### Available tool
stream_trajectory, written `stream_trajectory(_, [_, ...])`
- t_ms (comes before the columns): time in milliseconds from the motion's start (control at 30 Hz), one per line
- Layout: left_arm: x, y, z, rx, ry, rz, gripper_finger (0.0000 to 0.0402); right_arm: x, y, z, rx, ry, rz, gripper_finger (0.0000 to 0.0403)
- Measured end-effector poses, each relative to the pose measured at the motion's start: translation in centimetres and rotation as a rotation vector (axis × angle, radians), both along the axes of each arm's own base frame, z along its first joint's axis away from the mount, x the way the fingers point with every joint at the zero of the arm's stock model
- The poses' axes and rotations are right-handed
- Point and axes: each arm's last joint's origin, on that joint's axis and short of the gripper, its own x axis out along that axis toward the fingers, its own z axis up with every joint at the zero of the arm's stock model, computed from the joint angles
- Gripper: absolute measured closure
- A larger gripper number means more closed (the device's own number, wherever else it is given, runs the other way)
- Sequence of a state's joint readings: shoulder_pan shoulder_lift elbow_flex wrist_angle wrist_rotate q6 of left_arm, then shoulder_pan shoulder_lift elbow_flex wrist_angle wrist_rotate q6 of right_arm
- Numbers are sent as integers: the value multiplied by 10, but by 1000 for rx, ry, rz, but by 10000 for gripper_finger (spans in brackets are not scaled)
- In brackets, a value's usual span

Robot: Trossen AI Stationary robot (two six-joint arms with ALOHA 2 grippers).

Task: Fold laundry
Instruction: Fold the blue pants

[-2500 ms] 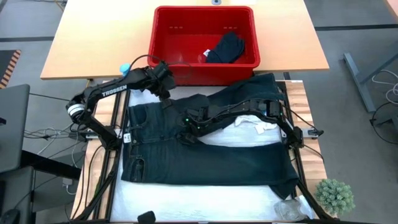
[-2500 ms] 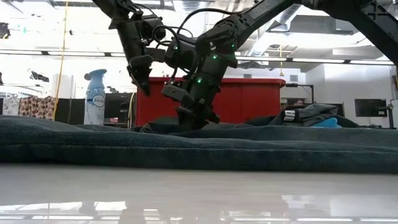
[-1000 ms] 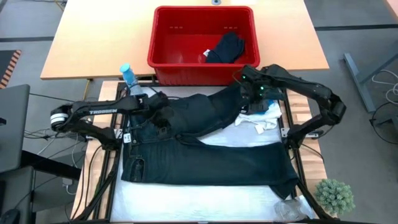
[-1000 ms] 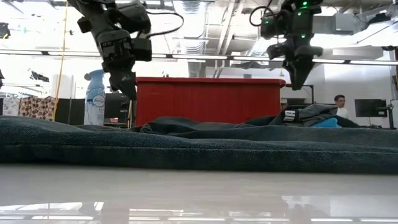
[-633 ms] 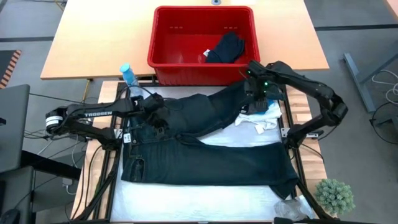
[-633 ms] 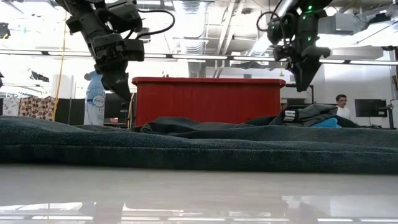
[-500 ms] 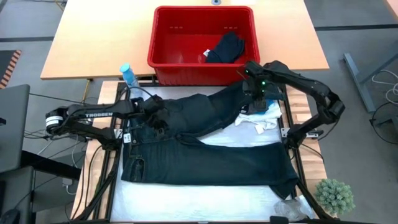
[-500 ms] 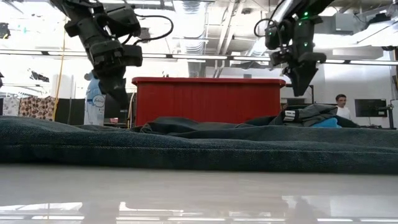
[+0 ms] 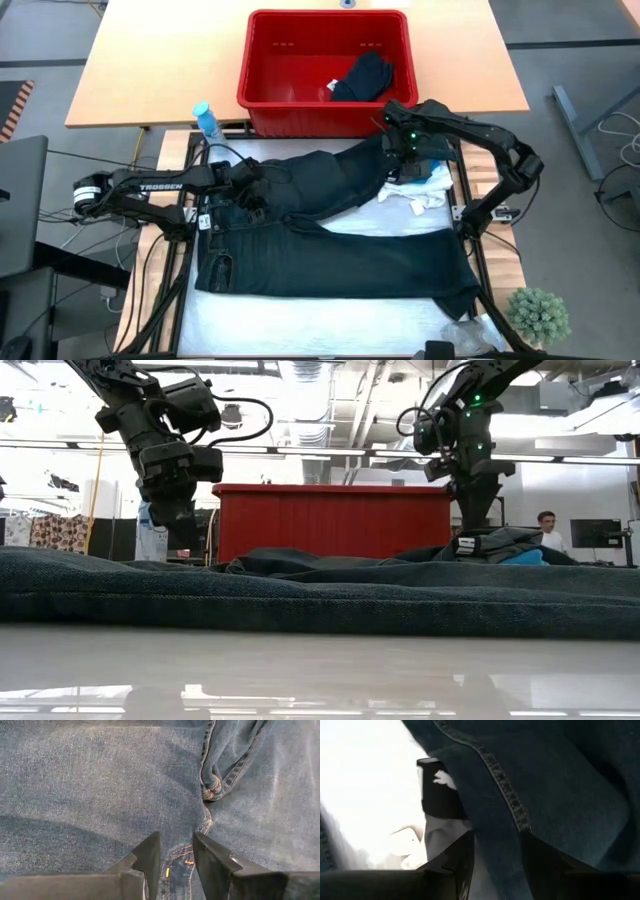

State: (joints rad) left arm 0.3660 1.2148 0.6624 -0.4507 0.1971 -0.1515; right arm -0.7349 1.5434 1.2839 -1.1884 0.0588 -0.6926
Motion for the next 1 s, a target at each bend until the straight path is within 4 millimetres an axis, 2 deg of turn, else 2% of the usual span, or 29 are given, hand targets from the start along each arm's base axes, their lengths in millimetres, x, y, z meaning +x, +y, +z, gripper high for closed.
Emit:
stream_trajectory(167, [0,0,0,6,2,-8,299,1,-4,-4,-41,49,-19,246])
stream_trajectory(233, [0,0,0,7,3,-9,299,1,-4,-3,-71,61,-23,277])
stream_trajectory(367, [0,0,0,24,9,-2,299,-2,-7,-3,-82,79,-68,372])
stream_trajectory(400, [0,1,0,32,12,3,299,-3,-8,-3,-81,79,-81,384])
stream_trajectory(600, [-1,2,-1,73,28,27,299,-11,-8,2,-115,98,-184,390])
stream_trajectory(833, [0,2,-1,86,29,5,299,-33,4,33,-249,32,-309,390])
stream_trajectory(1000, [5,4,-10,91,54,-22,299,-57,14,49,-295,29,-503,390])
